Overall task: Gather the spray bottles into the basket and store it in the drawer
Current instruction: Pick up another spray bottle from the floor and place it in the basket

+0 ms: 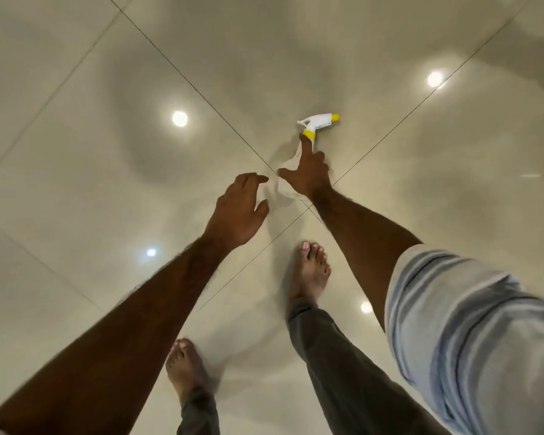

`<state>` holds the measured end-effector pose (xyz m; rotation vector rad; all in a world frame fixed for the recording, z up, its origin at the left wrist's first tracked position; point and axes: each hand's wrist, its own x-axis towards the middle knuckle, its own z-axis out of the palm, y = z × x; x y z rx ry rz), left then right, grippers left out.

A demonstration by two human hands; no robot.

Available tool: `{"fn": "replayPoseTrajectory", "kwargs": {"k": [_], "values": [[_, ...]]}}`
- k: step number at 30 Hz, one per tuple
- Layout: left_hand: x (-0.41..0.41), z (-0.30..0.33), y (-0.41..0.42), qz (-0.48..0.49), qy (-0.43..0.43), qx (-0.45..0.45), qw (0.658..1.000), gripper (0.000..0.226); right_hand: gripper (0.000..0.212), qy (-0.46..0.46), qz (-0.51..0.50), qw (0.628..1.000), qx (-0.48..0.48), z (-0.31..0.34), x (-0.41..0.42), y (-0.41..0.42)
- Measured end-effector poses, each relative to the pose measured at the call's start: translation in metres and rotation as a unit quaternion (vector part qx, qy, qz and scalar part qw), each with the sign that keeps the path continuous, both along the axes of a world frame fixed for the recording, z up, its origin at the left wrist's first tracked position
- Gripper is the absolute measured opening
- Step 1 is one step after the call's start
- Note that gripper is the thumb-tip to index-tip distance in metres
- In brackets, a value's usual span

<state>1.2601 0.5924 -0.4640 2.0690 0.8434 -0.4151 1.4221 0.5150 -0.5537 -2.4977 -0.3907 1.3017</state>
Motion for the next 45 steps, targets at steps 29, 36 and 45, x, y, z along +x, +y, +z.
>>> {"fn": "replayPoseTrajectory", "kwargs": {"k": [29, 36, 45], "values": [[-0.403, 0.69, -0.166, 0.621, -0.284, -0.052, 0.729, 0.031, 0.065, 0.283, 0.544, 0.734, 0.291, 0.759, -0.374, -0.068], [-0.573, 0.738, -0.312, 0.761, -0.301, 0.089, 0.567, 0.059, 0.03, 0.162, 0.64, 0.655, 0.368, 0.809, -0.598, -0.16], [-0.759, 0.706, -0.508, 0.813, -0.278, 0.068, 0.507, 0.091, 0.03, 0.303, 0.758, 0.502, 0.286, 0.83, -0.829, -0.247]]}}
